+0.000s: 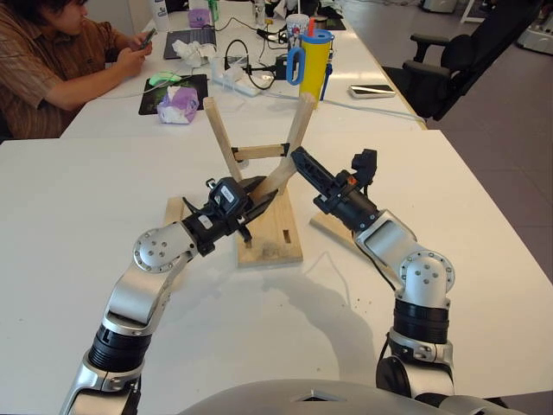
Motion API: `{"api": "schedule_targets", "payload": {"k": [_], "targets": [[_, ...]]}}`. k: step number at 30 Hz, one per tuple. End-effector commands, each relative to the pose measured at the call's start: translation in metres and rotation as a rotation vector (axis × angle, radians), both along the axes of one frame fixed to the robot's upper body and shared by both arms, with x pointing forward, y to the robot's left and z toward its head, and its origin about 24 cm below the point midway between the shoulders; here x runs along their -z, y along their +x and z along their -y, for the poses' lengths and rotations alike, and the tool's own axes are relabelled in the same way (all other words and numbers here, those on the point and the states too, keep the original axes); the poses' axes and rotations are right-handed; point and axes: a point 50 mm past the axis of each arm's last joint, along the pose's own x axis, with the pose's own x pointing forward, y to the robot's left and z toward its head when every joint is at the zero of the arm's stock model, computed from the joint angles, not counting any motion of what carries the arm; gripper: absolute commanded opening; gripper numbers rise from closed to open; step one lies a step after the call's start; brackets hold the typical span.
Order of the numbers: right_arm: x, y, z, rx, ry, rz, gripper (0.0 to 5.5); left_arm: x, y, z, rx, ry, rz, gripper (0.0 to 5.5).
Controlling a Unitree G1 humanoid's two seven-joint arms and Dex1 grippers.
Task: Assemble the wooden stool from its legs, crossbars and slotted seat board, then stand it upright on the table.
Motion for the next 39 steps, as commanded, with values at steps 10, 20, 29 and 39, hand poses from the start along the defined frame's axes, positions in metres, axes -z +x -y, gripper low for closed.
{"api": "schedule_targets", "payload": {"k": [10, 20, 29, 39], "targets": [[0.008, 0.000, 0.042, 0.135, -0.173, 0.020, 0.44, 0.008, -0.010, -0.002, 0.034, -0.144, -0.156, 2.83], [0.000, -0.027, 0.125, 0.096, -0.576, 0.161, 0.44, 0.029, -0.014, -0.015, -0.056, -0.188, -0.241, 4.29], [0.011, -0.015, 0.144, 0.085, -0.735, 0.247, 0.44, 0.032, -0.012, -0.011, -0.023, -0.189, -0.253, 4.31], [0.028, -0.023, 0.152, 0.109, -0.797, 0.260, 0.44, 0.031, -0.009, -0.013, -0.004, -0.171, -0.256, 4.31]]}}
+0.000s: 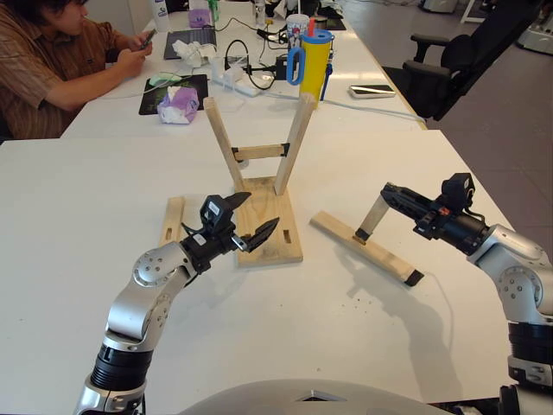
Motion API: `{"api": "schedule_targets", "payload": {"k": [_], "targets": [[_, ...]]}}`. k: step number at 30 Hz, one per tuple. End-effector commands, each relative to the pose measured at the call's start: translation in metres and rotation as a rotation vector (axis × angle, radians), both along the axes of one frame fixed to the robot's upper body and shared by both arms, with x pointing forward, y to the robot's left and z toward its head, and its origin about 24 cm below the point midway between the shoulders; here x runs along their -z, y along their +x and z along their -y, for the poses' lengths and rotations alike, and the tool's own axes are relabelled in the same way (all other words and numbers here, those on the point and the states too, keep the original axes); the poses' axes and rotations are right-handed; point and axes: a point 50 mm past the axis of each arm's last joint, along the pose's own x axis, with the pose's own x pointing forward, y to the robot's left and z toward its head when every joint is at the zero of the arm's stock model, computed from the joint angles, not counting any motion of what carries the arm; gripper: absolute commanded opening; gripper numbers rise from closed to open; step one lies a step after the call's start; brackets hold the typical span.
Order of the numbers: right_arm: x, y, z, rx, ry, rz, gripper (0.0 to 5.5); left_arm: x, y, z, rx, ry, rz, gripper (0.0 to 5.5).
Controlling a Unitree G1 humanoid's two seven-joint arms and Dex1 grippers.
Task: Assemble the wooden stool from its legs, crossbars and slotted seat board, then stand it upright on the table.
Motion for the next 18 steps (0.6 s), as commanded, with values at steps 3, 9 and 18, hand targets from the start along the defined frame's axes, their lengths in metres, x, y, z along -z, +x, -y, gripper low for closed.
{"api": "schedule_targets", "payload": {"k": [3, 9, 18], "targets": [[0.008, -0.001, 0.000, -0.003, -0.015, 0.002, 0.44, -0.002, 0.003, -0.001, 0.009, 0.012, 0.010, 4.31], [0.013, 0.004, -0.006, -0.023, -0.004, 0.028, 0.44, -0.002, 0.003, 0.000, 0.021, 0.012, 0.013, 4.31], [0.024, 0.003, -0.007, -0.056, -0.088, 0.019, 0.44, -0.003, 0.003, 0.000, 0.033, 0.018, 0.011, 4.31]]}}
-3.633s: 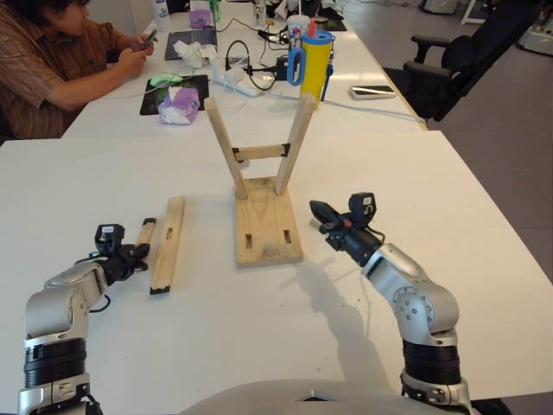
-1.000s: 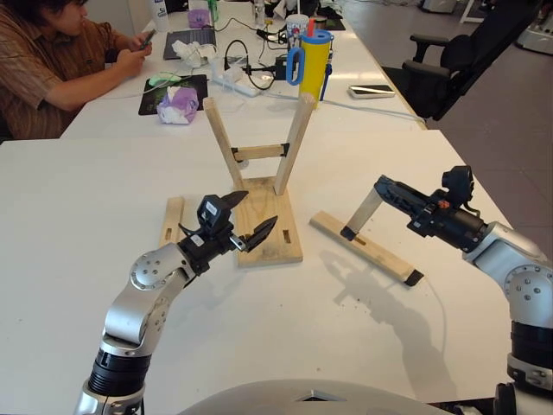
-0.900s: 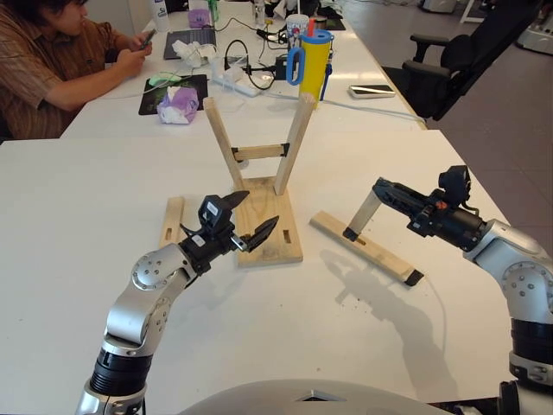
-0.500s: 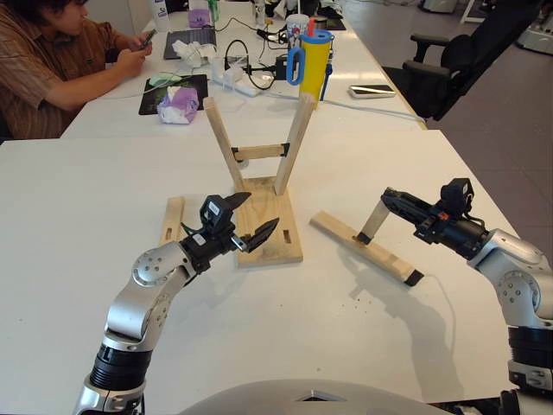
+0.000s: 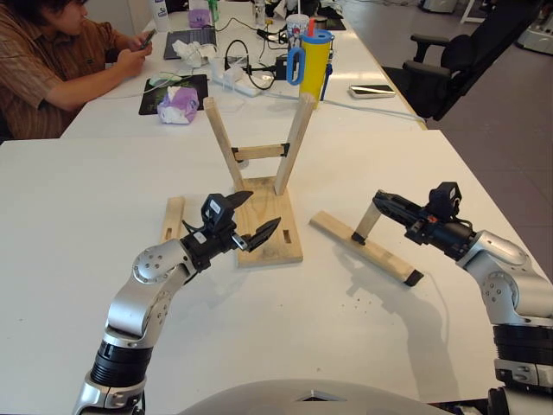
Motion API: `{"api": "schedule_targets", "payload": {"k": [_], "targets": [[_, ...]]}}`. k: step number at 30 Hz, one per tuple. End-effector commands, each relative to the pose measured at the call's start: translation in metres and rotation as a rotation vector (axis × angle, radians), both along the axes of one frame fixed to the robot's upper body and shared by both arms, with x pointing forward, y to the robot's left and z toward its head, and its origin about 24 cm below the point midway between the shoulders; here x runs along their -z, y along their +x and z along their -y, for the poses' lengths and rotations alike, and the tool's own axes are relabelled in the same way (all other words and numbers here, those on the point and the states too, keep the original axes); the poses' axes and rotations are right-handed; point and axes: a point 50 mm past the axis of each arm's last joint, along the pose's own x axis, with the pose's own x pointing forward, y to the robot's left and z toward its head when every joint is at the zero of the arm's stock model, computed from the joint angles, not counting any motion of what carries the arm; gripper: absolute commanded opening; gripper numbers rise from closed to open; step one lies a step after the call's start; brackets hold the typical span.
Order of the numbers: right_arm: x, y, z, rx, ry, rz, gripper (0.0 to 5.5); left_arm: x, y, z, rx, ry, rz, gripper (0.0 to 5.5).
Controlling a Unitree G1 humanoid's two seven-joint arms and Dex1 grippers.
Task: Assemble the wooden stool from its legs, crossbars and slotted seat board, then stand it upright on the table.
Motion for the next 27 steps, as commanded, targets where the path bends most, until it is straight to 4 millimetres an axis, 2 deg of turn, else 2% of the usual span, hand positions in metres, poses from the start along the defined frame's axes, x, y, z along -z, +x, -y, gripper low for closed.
{"api": "schedule_targets", "payload": {"k": [1, 13, 16, 20, 23, 27], "targets": [[0.013, -0.004, 0.002, -0.011, -0.066, -0.051, 0.44, -0.001, 0.000, -0.001, 0.006, 0.015, 0.003, 4.31], [0.009, -0.010, 0.009, -0.016, -0.095, -0.082, 0.44, 0.002, -0.003, -0.004, -0.033, 0.011, -0.006, 4.31], [0.020, -0.016, 0.009, 0.005, -0.083, -0.086, 0.44, 0.002, -0.004, -0.003, -0.033, 0.012, -0.004, 4.31], [0.049, -0.035, 0.007, 0.063, -0.056, -0.120, 0.44, 0.002, -0.002, -0.005, -0.035, 0.015, -0.001, 4.31], [0.061, -0.043, 0.001, 0.088, -0.047, -0.116, 0.44, 0.001, -0.001, -0.006, -0.036, 0.017, 0.001, 4.31], [0.065, -0.039, -0.010, 0.102, -0.061, -0.081, 0.44, -0.001, 0.002, -0.006, -0.031, 0.019, 0.007, 4.31]]}}
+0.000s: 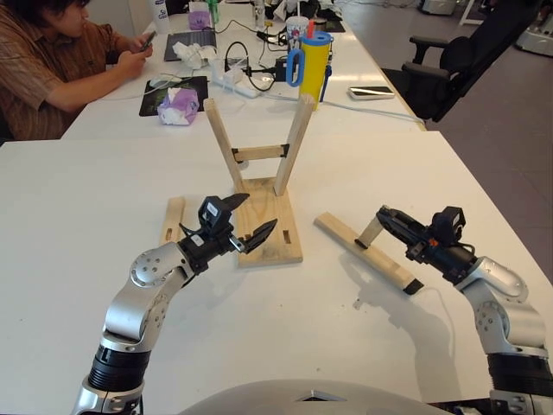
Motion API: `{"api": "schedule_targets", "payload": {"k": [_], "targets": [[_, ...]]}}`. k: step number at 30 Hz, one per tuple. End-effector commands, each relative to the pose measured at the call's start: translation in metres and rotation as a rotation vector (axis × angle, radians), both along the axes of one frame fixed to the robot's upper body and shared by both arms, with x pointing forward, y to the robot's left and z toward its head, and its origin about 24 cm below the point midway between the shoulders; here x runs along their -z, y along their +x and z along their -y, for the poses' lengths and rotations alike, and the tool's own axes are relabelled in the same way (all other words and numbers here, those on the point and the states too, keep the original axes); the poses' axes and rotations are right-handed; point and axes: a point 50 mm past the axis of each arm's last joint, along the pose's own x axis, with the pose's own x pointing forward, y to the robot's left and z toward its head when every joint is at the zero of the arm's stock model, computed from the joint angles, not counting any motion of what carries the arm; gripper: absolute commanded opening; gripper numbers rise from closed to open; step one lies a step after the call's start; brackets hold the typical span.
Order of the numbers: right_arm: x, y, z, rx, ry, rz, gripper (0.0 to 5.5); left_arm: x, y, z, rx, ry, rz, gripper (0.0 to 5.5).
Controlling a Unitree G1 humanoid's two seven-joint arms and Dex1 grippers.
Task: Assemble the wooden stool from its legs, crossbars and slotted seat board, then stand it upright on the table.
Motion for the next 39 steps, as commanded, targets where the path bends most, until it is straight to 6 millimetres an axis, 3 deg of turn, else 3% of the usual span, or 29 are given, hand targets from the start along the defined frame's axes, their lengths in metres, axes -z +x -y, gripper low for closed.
{"api": "schedule_targets", "payload": {"k": [1, 6, 13, 19, 26, 35, 39], "targets": [[0.035, -0.005, -0.012, 0.033, -0.066, -0.150, 0.44, -0.005, 0.005, -0.002, 0.003, 0.014, 0.018, 4.31], [0.047, 0.009, -0.023, 0.214, -0.158, -0.224, 0.44, -0.007, 0.007, -0.001, 0.000, 0.014, 0.031, 4.31], [0.042, 0.014, -0.042, 0.421, -0.009, -0.173, 0.44, -0.007, 0.008, -0.001, -0.017, 0.009, 0.040, 4.31], [0.041, -0.002, -0.035, 0.596, 0.080, -0.022, 0.44, -0.007, 0.009, 0.001, -0.013, 0.007, 0.045, 4.31], [0.060, -0.019, -0.039, 0.606, 0.015, -0.004, 0.44, -0.006, 0.009, -0.001, -0.003, 0.016, 0.039, 4.31], [0.052, -0.007, -0.045, 0.583, -0.005, 0.014, 0.44, -0.006, 0.009, 0.000, -0.001, 0.018, 0.041, 4.31], [0.038, -0.004, -0.046, 0.571, 0.024, 0.069, 0.44, -0.005, 0.009, -0.002, -0.005, 0.018, 0.037, 4.31]]}}
